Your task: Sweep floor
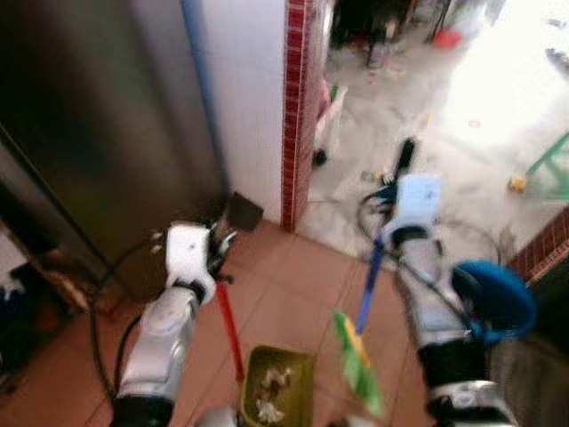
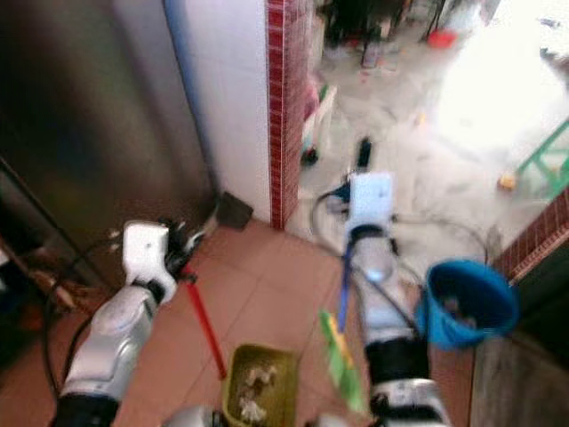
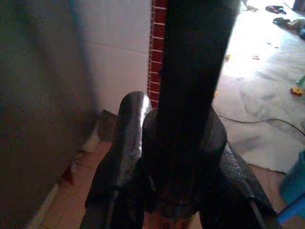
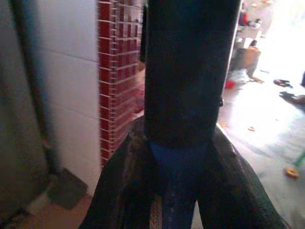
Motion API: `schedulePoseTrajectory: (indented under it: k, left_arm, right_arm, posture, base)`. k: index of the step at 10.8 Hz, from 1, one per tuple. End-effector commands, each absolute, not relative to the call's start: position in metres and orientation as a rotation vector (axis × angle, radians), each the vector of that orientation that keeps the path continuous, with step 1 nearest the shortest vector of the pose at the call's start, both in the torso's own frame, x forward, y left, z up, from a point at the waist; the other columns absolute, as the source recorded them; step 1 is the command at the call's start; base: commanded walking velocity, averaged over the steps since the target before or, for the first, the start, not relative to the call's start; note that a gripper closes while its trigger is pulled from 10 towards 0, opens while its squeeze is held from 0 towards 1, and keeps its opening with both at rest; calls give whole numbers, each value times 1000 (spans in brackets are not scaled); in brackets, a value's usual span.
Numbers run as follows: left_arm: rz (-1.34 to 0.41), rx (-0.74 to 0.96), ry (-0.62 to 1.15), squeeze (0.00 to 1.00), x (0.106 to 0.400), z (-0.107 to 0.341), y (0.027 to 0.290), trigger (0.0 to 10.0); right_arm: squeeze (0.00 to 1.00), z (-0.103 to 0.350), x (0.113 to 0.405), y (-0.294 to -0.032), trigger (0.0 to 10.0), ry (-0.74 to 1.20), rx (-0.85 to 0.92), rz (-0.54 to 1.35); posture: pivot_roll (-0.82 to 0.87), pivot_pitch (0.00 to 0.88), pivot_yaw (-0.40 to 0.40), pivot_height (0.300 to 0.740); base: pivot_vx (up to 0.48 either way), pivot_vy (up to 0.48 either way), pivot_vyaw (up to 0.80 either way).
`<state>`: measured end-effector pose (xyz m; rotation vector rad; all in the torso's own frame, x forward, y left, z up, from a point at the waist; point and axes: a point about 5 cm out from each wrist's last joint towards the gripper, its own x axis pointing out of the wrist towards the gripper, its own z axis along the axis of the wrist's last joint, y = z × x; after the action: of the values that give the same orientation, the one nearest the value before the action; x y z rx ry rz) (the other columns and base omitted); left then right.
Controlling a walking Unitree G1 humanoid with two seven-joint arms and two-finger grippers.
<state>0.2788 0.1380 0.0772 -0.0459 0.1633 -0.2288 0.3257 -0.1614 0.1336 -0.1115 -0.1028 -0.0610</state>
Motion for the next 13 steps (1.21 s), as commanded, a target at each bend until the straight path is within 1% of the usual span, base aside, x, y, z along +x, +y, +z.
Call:
schedulePoseTrajectory:
  k: [1,3,4,5,6,7,10,12,13]
  left_arm:
    - [-223,-46,89,0,287,95,140,10000]
    - [-217,-41,42,0,293,114,139,10000]
    - [-204,-55,43,0,292,111,141,10000]
    - [-171,-81,60,0,290,103,143,10000]
    - [-184,-80,68,0,291,101,138,10000]
    - [-201,-67,69,0,291,100,135,10000]
    - [-260,-58,72,0,291,97,126,10000]
    - [-261,-69,73,0,293,97,127,10000]
    - [-266,-63,69,0,294,98,128,10000]
  right_arm:
    - [0,143,331,-159,10000,-129,-120,-63]
    - [0,150,335,-165,10000,-131,-144,-78]
    - [0,148,334,-165,10000,-115,-153,-78]
    - [0,143,333,-165,10000,-85,-152,-74]
    - [0,141,332,-166,10000,-71,-151,-90]
    - [0,138,332,-168,10000,-57,-144,-106]
    - [0,136,331,-169,10000,-47,-156,-117]
    - [0,135,332,-167,10000,-44,-150,-122]
    - [0,134,333,-166,10000,-43,-148,-125]
  posture:
    - [1,41,-3,740]
    - [12,73,-16,740]
    - [4,74,-17,740]
    - [-3,63,-14,740]
    - [-8,60,-10,740]
    - [-11,49,-5,740]
    - [-15,25,2,740]
    - [-8,9,9,740]
    - [-5,10,12,740]
  base:
    - [0,0,0]
    - [0,0,0]
    - [0,0,-413]
    - [0,0,-800]
    - [0,0,-800]
    - [0,274,-800]
    - [0,0,-800]
    - [0,0,-800]
    - [0,319,-800]
